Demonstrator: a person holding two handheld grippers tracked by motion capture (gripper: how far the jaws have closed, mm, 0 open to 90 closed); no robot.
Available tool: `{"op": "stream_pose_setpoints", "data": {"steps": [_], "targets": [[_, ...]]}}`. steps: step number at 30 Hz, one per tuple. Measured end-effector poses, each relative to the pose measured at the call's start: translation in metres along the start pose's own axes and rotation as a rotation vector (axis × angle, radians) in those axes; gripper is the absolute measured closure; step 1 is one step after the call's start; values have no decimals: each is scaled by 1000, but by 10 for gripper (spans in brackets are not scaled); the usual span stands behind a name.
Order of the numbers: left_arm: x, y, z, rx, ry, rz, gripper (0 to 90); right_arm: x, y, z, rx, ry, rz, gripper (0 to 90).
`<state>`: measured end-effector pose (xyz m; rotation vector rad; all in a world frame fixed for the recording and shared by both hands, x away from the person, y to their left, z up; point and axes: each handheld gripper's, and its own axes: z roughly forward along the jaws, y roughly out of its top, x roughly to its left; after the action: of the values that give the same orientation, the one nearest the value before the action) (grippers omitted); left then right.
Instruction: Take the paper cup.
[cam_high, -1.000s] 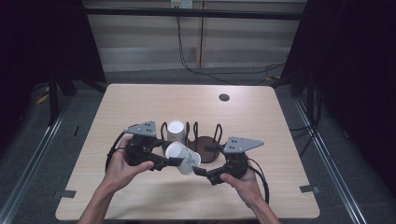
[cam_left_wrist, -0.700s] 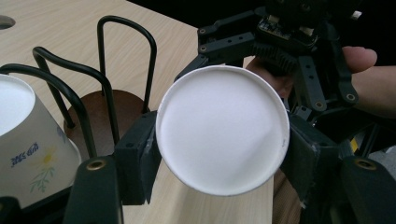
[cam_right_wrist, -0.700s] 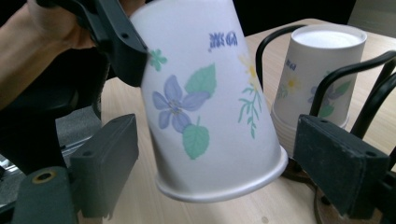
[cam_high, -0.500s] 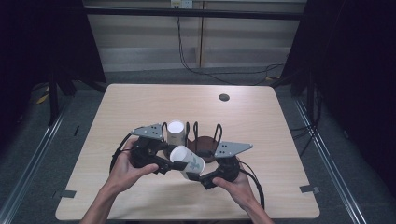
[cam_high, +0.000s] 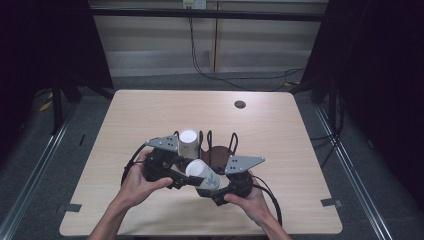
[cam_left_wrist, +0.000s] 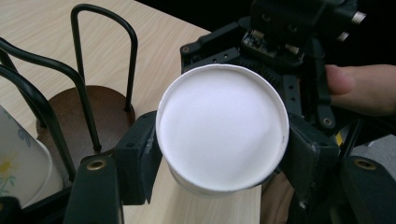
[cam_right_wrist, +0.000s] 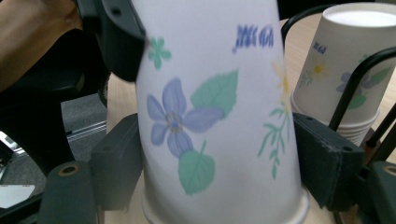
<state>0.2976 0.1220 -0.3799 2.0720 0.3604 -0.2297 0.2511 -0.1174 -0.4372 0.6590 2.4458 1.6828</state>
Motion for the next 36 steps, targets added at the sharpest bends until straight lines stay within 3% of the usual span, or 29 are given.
{"op": "stream_pose_setpoints", "data": {"steps": [17,20,23,30,36], "targets": [[6,-5,0,-20,-26,-17,344,-1,0,-1,30,17,4,311],[9,-7,0,-19,-15,-27,236,-1,2,-4,24,18,8,313],[10,-8,1,-26,-27,-31,204,-2,3,-7,17,16,13,315],[7,-5,0,-35,-12,-9,163,-6,3,-11,29,14,27,320],[4,-2,-4,-9,12,21,165,-7,3,-11,38,12,37,322]]}}
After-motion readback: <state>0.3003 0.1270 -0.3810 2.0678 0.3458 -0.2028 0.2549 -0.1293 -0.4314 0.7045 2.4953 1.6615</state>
